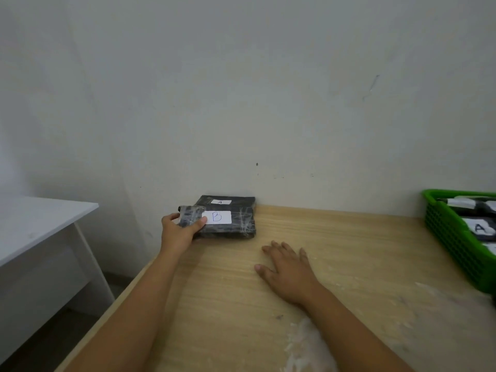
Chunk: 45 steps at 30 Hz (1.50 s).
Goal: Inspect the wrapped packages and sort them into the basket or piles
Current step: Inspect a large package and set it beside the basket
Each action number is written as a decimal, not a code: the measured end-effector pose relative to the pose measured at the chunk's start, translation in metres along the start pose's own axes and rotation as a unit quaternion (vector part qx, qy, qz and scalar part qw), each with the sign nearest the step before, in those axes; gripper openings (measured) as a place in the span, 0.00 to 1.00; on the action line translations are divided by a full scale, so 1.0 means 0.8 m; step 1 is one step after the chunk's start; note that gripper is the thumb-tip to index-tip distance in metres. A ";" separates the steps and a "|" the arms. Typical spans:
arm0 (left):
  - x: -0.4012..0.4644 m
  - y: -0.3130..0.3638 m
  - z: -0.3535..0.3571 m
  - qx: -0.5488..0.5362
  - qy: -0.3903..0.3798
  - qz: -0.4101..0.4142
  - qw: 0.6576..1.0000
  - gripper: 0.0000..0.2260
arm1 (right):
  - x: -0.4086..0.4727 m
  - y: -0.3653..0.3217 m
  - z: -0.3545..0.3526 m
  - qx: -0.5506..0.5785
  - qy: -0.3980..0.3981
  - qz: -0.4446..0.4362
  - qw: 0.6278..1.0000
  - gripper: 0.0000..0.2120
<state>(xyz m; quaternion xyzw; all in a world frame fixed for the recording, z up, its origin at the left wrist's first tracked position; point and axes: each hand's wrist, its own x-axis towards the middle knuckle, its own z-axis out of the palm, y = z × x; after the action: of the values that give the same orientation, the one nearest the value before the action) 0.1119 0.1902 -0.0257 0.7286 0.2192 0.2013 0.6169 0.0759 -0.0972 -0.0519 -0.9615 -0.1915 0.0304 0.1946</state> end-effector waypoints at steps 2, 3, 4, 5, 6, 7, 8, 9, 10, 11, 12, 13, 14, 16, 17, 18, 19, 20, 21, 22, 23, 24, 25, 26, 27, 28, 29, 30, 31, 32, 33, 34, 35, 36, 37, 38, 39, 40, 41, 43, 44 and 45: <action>-0.018 0.003 0.001 -0.048 -0.024 -0.015 0.998 0.42 | -0.011 0.003 -0.009 0.056 0.033 0.002 0.998 0.29; -0.029 0.006 0.003 -0.072 -0.039 -0.021 0.996 0.42 | -0.018 0.006 -0.015 0.087 0.058 0.004 0.994 0.29; -0.043 0.010 0.006 -0.093 -0.057 -0.021 0.994 0.39 | -0.026 0.010 -0.021 0.124 0.078 0.009 0.989 0.29; -0.061 0.015 0.011 -0.103 -0.077 -0.019 0.991 0.34 | -0.036 0.013 -0.029 0.166 0.091 0.016 0.982 0.31; -0.080 0.020 0.019 -0.114 -0.099 -0.018 0.988 0.28 | -0.047 0.017 -0.037 0.211 0.098 0.024 0.972 0.32; -0.099 0.024 0.027 -0.121 -0.121 -0.021 0.985 0.23 | -0.055 0.021 -0.045 0.256 0.103 0.032 0.961 0.33; -0.123 0.030 0.037 -0.131 -0.146 -0.025 0.980 0.20 | -0.068 0.026 -0.054 0.301 0.108 0.043 0.946 0.33; -0.145 0.036 0.049 -0.137 -0.172 -0.027 0.975 0.20 | -0.081 0.031 -0.062 0.348 0.112 0.055 0.929 0.31; -0.166 0.041 0.060 -0.144 -0.194 -0.030 0.970 0.21 | -0.094 0.037 -0.069 0.398 0.117 0.069 0.907 0.29; -0.184 0.045 0.072 -0.145 -0.215 -0.029 0.965 0.24 | -0.107 0.045 -0.075 0.448 0.126 0.081 0.881 0.26; -0.202 0.050 0.083 -0.150 -0.231 -0.031 0.961 0.27 | -0.122 0.055 -0.080 0.491 0.135 0.091 0.856 0.23; -0.218 0.054 0.093 -0.148 -0.245 -0.032 0.958 0.29 | -0.137 0.066 -0.085 0.524 0.145 0.098 0.833 0.21; -0.233 0.057 0.103 -0.147 -0.258 -0.035 0.954 0.31 | -0.152 0.078 -0.088 0.546 0.156 0.106 0.816 0.20; -0.260 0.062 0.123 -0.145 -0.287 -0.044 0.946 0.36 | -0.181 0.104 -0.096 0.570 0.171 0.117 0.795 0.20; -0.270 0.063 0.132 -0.141 -0.300 -0.048 0.942 0.38 | -0.194 0.117 -0.100 0.578 0.175 0.123 0.787 0.20; -0.280 0.066 0.141 -0.139 -0.313 -0.052 0.938 0.38 | -0.207 0.129 -0.104 0.586 0.178 0.126 0.781 0.22; -0.288 0.066 0.150 -0.133 -0.326 -0.054 0.934 0.37 | -0.218 0.143 -0.107 0.594 0.181 0.127 0.774 0.25; -0.296 0.065 0.160 -0.131 -0.339 -0.054 0.930 0.37 | -0.226 0.155 -0.109 0.602 0.181 0.126 0.767 0.29; -0.302 0.061 0.170 -0.125 -0.348 -0.051 0.928 0.38 | -0.233 0.164 -0.111 0.612 0.181 0.126 0.760 0.33; -0.309 0.056 0.178 -0.126 -0.349 -0.051 0.927 0.38 | -0.238 0.172 -0.112 0.618 0.183 0.130 0.753 0.35; -0.312 0.048 0.187 -0.130 -0.341 -0.050 0.930 0.39 | -0.240 0.176 -0.114 0.622 0.189 0.135 0.748 0.36; -0.315 0.042 0.194 -0.142 -0.329 -0.051 0.932 0.39 | -0.241 0.180 -0.115 0.624 0.199 0.139 0.743 0.35; -0.318 0.037 0.198 -0.150 -0.316 -0.051 0.935 0.40 | -0.241 0.181 -0.116 0.626 0.209 0.144 0.737 0.33; -0.321 0.034 0.202 -0.153 -0.306 -0.044 0.939 0.42 | -0.240 0.182 -0.117 0.623 0.218 0.150 0.736 0.33; -0.322 0.032 0.204 -0.140 -0.296 -0.028 0.944 0.44 | -0.238 0.182 -0.116 0.614 0.226 0.157 0.740 0.34; -0.323 0.031 0.206 -0.124 -0.288 -0.007 0.950 0.45 | -0.236 0.181 -0.114 0.592 0.231 0.166 0.754 0.36; -0.325 0.032 0.206 -0.105 -0.283 0.015 0.953 0.44 | -0.234 0.181 -0.111 0.553 0.238 0.177 0.778 0.37; -0.328 0.032 0.206 -0.086 -0.278 0.040 0.956 0.43 | -0.232 0.180 -0.109 0.504 0.248 0.186 0.806 0.37; -0.330 0.032 0.206 -0.067 -0.274 0.065 0.957 0.40 | -0.231 0.179 -0.106 0.464 0.261 0.190 0.825 0.36; -0.333 0.034 0.206 -0.054 -0.270 0.086 0.958 0.39 | -0.229 0.179 -0.103 0.442 0.272 0.191 0.833 0.37; -0.335 0.033 0.206 -0.047 -0.267 0.098 0.958 0.38 | -0.227 0.179 -0.102 0.437 0.280 0.190 0.833 0.38; -0.336 0.033 0.206 -0.048 -0.264 0.106 0.958 0.39 | -0.227 0.180 -0.101 0.438 0.287 0.191 0.830 0.40; -0.337 0.032 0.205 -0.048 -0.263 0.111 0.957 0.39 | -0.226 0.182 -0.099 0.436 0.293 0.192 0.829 0.41; -0.337 0.031 0.205 -0.048 -0.263 0.111 0.957 0.39 | -0.226 0.184 -0.098 0.432 0.298 0.194 0.829 0.42; -0.336 0.030 0.206 -0.045 -0.262 0.109 0.958 0.38 | -0.225 0.185 -0.097 0.428 0.302 0.200 0.828 0.43; -0.336 0.029 0.207 -0.044 -0.261 0.106 0.959 0.37 | -0.225 0.184 -0.096 0.424 0.306 0.205 0.828 0.43; -0.337 0.029 0.207 -0.046 -0.259 0.104 0.959 0.36 | -0.225 0.183 -0.096 0.419 0.310 0.208 0.828 0.43; -0.338 0.029 0.207 -0.048 -0.258 0.102 0.960 0.34 | -0.224 0.181 -0.096 0.415 0.311 0.210 0.829 0.44; -0.339 0.029 0.207 -0.048 -0.258 0.099 0.960 0.34 | -0.224 0.180 -0.095 0.413 0.309 0.211 0.830 0.46; -0.340 0.029 0.207 -0.047 -0.261 0.093 0.960 0.34 | -0.224 0.178 -0.094 0.412 0.300 0.212 0.834 0.48; -0.341 0.029 0.207 -0.046 -0.263 0.093 0.959 0.34 | -0.224 0.178 -0.094 0.410 0.300 0.211 0.835 0.50; -0.341 0.029 0.208 -0.043 -0.264 0.095 0.959 0.35 | -0.224 0.178 -0.094 0.406 0.303 0.212 0.836 0.51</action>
<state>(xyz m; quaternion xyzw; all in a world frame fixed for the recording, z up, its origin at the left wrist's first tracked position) -0.0175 -0.1028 -0.0352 0.7463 -0.0303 0.0685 0.6614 -0.0293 -0.3138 -0.0407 -0.7746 0.1146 -0.1469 0.6044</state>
